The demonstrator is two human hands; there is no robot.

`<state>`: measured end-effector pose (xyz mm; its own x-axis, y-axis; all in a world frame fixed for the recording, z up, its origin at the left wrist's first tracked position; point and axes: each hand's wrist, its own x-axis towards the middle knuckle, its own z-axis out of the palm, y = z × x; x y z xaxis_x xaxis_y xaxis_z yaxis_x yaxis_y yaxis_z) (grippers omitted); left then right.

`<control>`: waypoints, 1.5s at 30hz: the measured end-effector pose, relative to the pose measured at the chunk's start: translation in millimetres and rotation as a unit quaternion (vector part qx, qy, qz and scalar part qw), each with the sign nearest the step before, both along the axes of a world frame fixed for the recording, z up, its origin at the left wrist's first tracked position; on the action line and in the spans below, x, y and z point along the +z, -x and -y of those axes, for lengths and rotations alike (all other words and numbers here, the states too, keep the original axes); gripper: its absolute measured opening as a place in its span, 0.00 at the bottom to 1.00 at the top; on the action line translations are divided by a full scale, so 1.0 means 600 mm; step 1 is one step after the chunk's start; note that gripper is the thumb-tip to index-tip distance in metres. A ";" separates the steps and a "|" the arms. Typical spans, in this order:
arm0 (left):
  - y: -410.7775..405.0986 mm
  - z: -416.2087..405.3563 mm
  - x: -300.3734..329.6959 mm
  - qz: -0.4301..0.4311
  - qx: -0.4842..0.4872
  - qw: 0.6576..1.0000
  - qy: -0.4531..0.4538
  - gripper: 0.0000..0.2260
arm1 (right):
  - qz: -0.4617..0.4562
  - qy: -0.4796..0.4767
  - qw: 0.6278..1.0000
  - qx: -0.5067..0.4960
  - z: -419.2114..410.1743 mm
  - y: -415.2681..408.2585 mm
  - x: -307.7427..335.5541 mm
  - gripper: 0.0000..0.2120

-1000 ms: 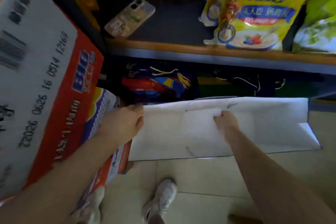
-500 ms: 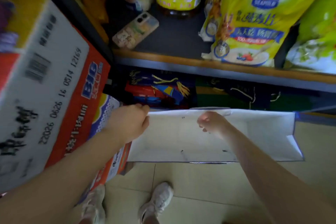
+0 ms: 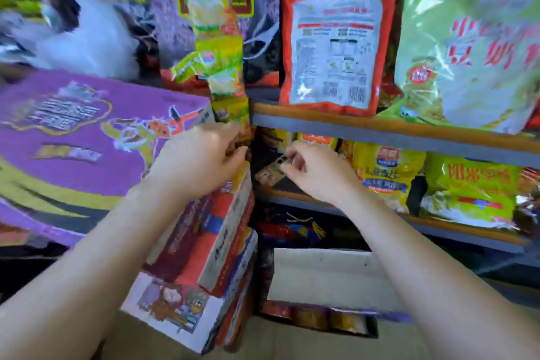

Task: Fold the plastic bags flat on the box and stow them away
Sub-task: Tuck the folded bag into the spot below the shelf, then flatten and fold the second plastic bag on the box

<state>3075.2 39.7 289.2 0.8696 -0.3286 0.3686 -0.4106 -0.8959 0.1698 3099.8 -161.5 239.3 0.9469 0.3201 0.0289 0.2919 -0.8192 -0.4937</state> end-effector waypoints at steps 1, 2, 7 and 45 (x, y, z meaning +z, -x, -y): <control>0.001 -0.027 0.027 0.010 0.006 1.000 -0.009 0.21 | 0.015 0.003 1.000 0.013 -0.024 -0.003 0.026 0.15; 0.000 -0.056 0.049 0.016 0.009 1.000 -0.014 0.24 | 0.031 0.005 0.999 0.023 -0.048 -0.006 0.049 0.16; -0.021 -0.230 0.088 -0.015 0.081 0.996 -0.034 0.16 | 0.101 -0.014 0.993 0.051 -0.171 -0.020 0.129 0.15; -0.575 -0.722 -0.112 -0.129 0.063 0.990 -0.011 0.30 | 0.213 -0.092 0.945 -0.233 -0.728 -0.535 0.102 0.20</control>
<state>3420.0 473.2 221.9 0.9685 -0.2169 0.1222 -0.2405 -0.9420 0.2342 3420.7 275.6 300.3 0.8741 -0.1752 0.4530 0.1256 -0.8194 -0.5594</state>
